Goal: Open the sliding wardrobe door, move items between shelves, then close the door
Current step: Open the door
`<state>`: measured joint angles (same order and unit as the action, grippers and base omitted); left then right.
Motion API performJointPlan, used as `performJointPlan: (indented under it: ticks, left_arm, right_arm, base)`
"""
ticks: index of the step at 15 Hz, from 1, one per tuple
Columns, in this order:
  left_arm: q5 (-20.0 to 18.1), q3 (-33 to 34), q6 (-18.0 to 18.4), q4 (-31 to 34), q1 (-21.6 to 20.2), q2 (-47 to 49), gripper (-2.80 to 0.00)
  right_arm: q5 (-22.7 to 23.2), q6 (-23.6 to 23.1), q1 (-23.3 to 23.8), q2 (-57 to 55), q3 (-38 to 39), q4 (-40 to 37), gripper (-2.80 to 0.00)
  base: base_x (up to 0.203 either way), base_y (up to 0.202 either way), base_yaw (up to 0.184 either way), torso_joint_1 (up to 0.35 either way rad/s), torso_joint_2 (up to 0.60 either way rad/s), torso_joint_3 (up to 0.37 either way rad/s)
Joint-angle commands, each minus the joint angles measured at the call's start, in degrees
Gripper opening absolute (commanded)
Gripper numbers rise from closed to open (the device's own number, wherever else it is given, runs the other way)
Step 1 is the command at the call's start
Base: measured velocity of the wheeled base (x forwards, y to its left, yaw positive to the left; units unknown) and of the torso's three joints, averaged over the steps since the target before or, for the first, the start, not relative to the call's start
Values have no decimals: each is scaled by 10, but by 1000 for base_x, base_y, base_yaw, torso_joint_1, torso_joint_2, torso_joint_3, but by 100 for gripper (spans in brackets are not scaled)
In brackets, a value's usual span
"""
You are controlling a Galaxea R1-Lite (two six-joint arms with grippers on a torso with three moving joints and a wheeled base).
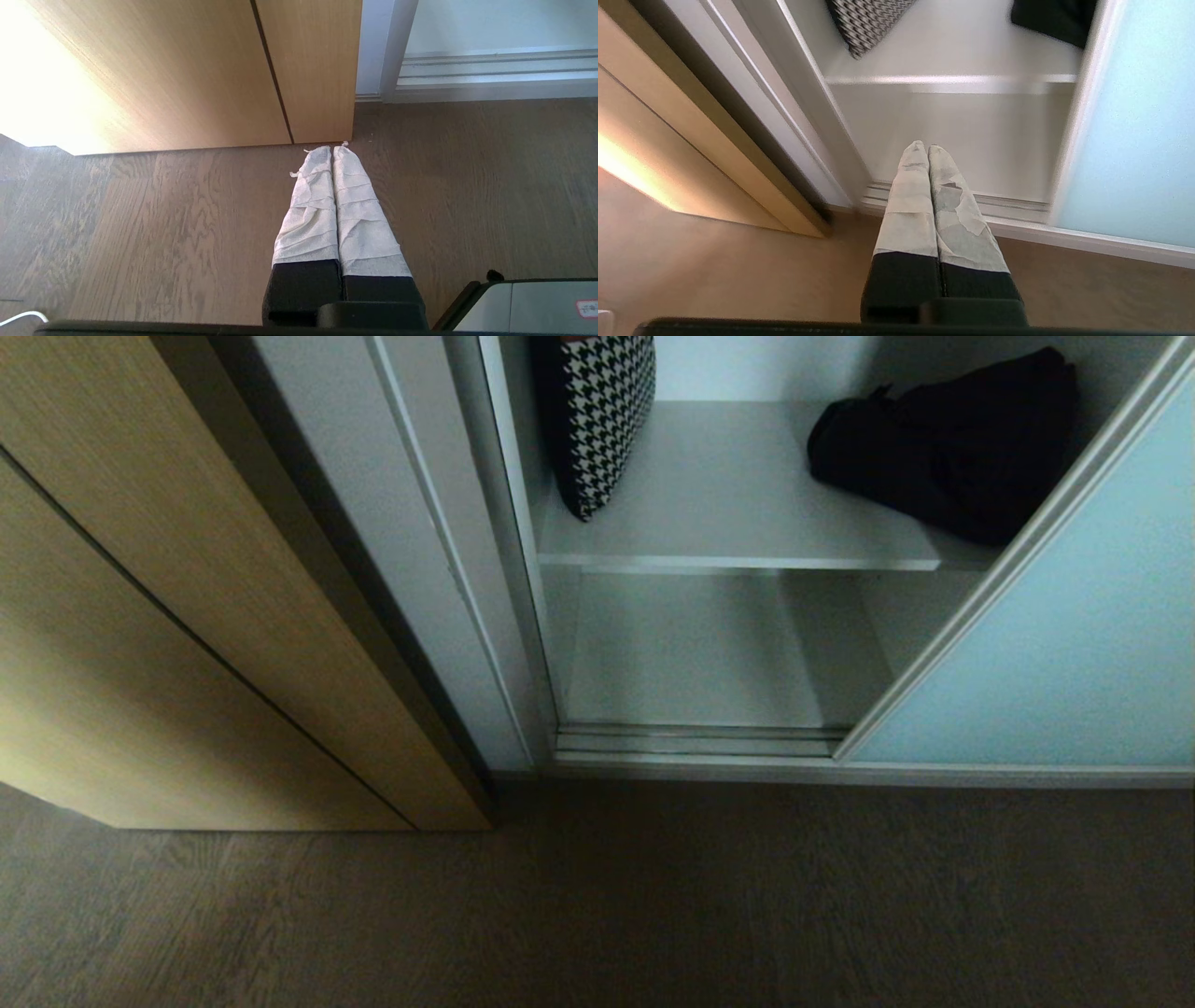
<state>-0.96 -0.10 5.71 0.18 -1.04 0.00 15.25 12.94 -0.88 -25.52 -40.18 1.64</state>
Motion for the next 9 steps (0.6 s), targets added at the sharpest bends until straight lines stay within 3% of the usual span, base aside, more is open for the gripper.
performJointPlan:
  ticks: [1, 5, 9]
  left_arm:
    - [0, 0, 0, 0, 0, 2, -280]
    - [0, 0, 1, 0, 0, 2, -280]
    - [0, 0, 1, 0, 0, 2, -280]
  right_arm:
    - [9, 22, -4, -163, -54, 50, -280]
    - [17, 76, -5, -296, -105, 155, -280]
    - [7, 87, 18, -412, -158, 213, -280]
  base:
    - [0, 0, 0, 0, 0, 0]
    - [0, 0, 0, 0, 0, 0]
    - [0, 0, 0, 0, 0, 0]
